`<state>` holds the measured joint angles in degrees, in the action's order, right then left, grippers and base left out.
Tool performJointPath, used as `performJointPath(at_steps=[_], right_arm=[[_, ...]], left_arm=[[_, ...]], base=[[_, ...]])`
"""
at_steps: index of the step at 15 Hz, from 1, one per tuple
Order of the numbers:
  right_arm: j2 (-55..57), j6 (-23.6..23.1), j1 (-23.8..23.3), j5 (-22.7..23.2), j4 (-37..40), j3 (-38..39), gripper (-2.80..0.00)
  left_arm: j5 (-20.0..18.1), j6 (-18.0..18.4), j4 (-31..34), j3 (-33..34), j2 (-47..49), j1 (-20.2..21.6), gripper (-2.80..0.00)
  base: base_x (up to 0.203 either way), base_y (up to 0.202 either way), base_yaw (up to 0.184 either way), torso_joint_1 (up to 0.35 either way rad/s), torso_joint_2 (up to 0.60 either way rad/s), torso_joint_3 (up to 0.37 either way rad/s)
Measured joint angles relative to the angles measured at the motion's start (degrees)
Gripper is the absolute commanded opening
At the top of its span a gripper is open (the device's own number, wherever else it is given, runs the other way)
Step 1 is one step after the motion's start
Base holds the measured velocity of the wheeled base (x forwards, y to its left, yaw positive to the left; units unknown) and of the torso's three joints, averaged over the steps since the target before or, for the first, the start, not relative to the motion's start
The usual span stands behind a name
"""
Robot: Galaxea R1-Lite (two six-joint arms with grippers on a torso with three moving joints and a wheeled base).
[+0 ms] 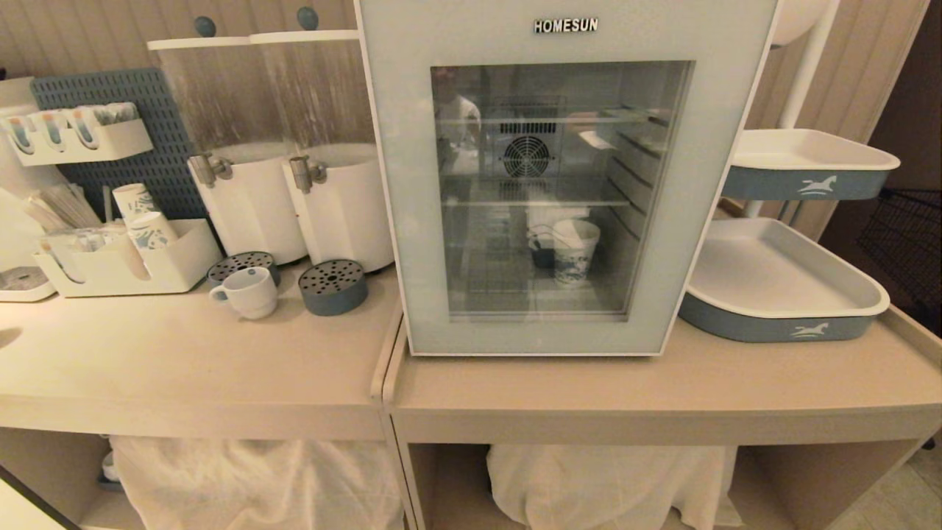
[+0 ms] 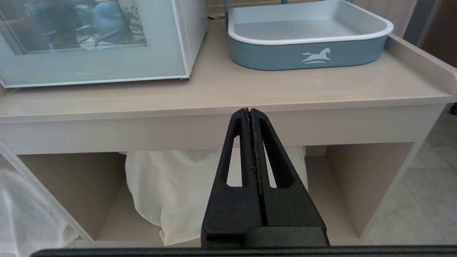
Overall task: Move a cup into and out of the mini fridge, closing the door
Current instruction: Open the freezer door
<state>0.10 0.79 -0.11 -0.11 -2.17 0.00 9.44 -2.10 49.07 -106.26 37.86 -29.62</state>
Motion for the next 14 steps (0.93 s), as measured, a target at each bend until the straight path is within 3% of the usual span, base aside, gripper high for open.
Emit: performJointPath(at_steps=[2, 3, 5, 7, 9, 13, 14], right_arm=[[0.0, -0.01, 0.0, 0.01, 0.02, 0.0, -2.8], [0.0, 0.0, 0.01, 0.0, 0.0, 0.0, -2.8], [0.0, -0.02, 0.06, 0.01, -0.03, 0.0, -2.8], [0.0, 0.0, 0.0, 0.01, 0.0, 0.0, -2.8], [0.0, 0.0, 0.0, 0.01, 0.0, 0.0, -2.8], [0.0, -0.05, 0.07, 0.01, 0.0, 0.0, -2.8], [0.0, -0.02, 0.06, 0.01, 0.0, 0.0, -2.8]], left_arm=[[2.39, -0.98, 0.32, -4.6, 12.96, -3.75, -2.8], [2.74, -1.48, -0.69, -5.1, 19.7, -2.76, -2.8], [-2.02, -1.8, -2.54, -4.53, 30.82, 5.38, -2.8], [-14.43, 0.43, -4.74, -2.28, 38.35, 16.91, -2.8], [-31.41, 5.55, -9.31, 3.84, 43.41, 27.4, -2.8], [-64.97, 17.43, -29.36, 23.23, 49.17, 39.86, -2.8], [-71.97, 19.75, -33.82, 26.03, 50.25, 41.53, 0.0]], base=[[0.0, 0.0, 0.0, 0.0, 0.0, 0.0], [0.0, 0.0, 0.0, 0.0, 0.0, 0.0], [0.0, 0.0, 0.0, 0.0, 0.0, 0.0], [0.0, 0.0, 0.0, 0.0, 0.0, 0.0], [0.0, 0.0, 0.0, 0.0, 0.0, 0.0], [0.0, 0.0, 0.0, 0.0, 0.0, 0.0], [0.0, 0.0, 0.0, 0.0, 0.0, 0.0]])
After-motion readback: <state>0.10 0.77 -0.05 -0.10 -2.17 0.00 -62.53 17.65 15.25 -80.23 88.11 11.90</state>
